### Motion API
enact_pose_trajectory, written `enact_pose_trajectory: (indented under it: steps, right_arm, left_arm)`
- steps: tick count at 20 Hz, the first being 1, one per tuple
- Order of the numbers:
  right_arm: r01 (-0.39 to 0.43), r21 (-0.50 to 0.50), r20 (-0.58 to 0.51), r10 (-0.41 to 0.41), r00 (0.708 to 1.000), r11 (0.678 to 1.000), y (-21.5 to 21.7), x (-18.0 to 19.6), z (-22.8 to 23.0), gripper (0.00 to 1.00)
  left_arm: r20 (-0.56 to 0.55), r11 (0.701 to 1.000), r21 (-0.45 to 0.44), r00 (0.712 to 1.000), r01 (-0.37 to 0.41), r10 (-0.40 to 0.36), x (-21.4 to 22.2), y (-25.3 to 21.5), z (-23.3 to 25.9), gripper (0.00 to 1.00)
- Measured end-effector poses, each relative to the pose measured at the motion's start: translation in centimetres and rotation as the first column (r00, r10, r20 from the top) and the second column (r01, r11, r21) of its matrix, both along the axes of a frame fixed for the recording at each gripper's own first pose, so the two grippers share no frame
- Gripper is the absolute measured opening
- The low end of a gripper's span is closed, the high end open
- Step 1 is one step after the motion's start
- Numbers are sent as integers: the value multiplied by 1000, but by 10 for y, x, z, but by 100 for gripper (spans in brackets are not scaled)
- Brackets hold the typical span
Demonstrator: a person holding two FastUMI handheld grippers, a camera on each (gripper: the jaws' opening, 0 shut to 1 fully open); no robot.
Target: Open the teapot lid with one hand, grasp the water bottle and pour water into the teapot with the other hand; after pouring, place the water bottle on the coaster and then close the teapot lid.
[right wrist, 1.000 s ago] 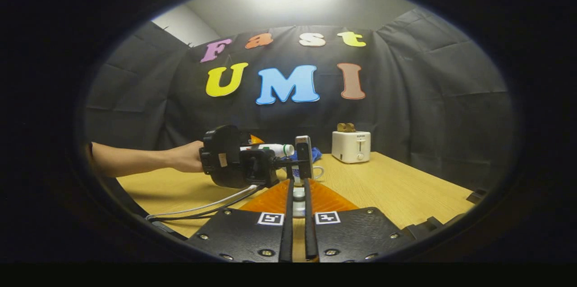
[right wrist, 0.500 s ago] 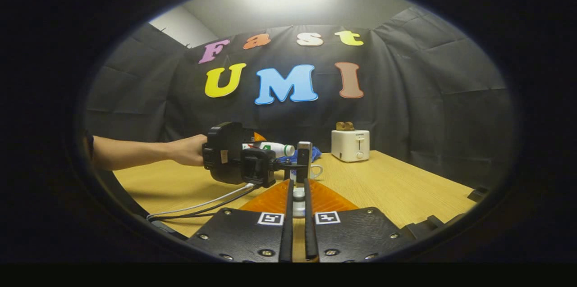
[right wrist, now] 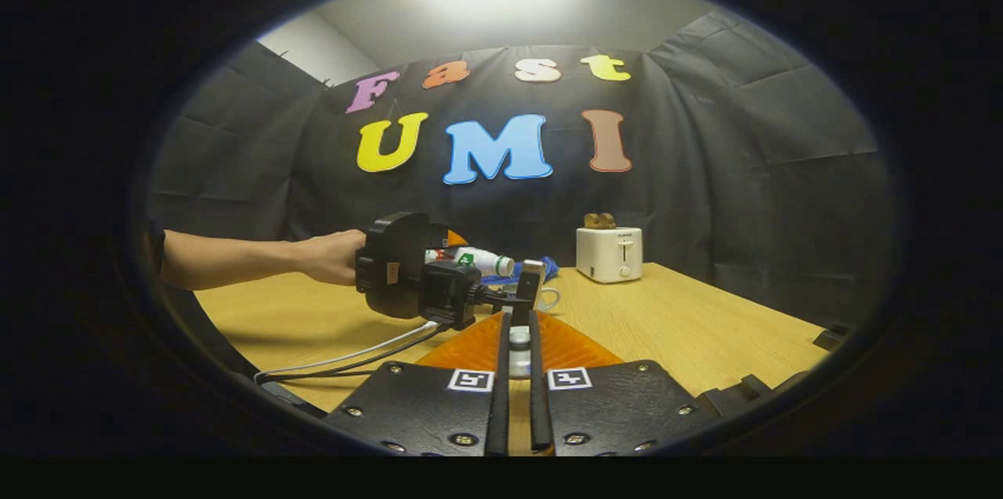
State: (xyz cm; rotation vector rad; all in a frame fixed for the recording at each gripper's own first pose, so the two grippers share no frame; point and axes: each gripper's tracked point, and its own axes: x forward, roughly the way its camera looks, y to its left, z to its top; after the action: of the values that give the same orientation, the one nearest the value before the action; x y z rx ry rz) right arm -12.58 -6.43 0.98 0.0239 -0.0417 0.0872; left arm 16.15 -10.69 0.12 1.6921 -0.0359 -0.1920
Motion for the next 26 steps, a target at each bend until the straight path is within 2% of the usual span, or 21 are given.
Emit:
enact_pose_trajectory:
  steps: [2,3,4,26]
  right_arm:
    - [1,6,-2,-1,1000,1000,-1,0,-1,11]
    - [2,7,-2,-2,1000,1000,-1,1,-1,11]
    - [3,7,-3,-3,1000,1000,-2,0,-1,11]
    - [7,9,-9,-7,1000,1000,-5,1,-4,11]
  left_arm:
    - [3,1000,19,1000,8,-8,1,-2,1,75]
    - [8,1000,26,1000,10,-10,2,-2,2,78]
    - [9,999,31,1000,10,-11,2,-1,3,75]
    - [64,990,139,997,28,-37,0,-4,22,77]
